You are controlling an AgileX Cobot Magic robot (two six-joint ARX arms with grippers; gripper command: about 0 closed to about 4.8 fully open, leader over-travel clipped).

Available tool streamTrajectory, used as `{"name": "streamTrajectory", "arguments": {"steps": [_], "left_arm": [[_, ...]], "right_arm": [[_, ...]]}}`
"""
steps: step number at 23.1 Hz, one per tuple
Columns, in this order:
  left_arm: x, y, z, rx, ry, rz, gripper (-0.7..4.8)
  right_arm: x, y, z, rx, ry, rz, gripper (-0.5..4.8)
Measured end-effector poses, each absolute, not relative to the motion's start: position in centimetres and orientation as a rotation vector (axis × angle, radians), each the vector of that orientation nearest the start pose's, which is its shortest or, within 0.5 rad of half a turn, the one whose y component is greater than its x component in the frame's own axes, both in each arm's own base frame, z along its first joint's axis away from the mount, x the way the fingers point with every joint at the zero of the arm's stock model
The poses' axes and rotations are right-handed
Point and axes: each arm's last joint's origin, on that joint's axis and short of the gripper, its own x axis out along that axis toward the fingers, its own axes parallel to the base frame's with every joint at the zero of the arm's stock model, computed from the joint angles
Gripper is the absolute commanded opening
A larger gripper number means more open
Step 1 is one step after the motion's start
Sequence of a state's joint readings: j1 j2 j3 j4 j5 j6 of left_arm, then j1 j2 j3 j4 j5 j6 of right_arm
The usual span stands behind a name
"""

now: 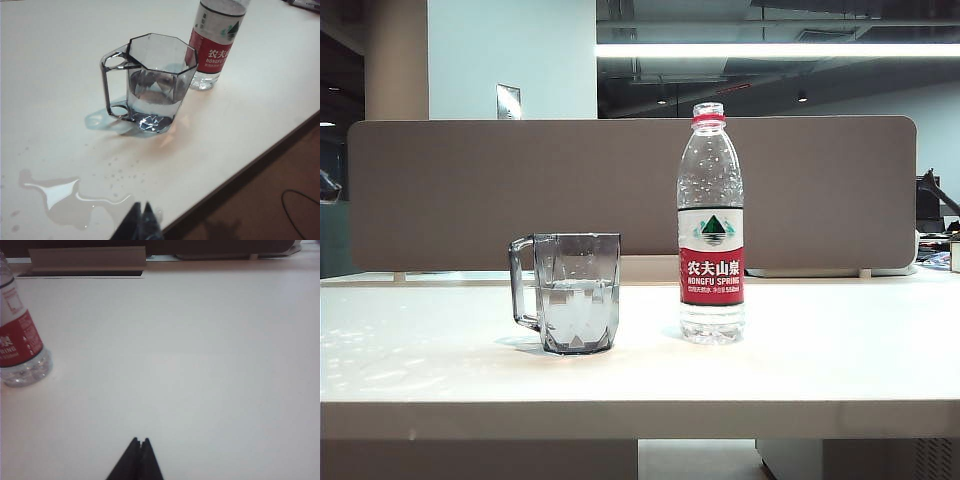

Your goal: Pick up the mineral water bottle on the table and pour water into the mug until it's half full.

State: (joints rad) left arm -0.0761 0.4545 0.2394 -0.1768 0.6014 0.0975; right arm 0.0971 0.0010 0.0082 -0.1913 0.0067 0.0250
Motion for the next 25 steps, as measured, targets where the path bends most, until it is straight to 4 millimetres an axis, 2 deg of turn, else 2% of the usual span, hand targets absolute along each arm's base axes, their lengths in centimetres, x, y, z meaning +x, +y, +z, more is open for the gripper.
{"name": "streamTrajectory", "arguments": {"steps": [18, 25], "left_arm": [[11.8, -2.6, 19.1, -0.011, 0.354, -0.687, -0.05], [9.5, -2.8, 20.3, 0.048, 0.162, -0.708, -0.05]], "right_arm": [[9.5, 0.9, 14.8, 0.016, 0.188, 0.092, -0.06], [9.5, 0.9, 14.8, 0.016, 0.187, 0.095, -0.06]]}}
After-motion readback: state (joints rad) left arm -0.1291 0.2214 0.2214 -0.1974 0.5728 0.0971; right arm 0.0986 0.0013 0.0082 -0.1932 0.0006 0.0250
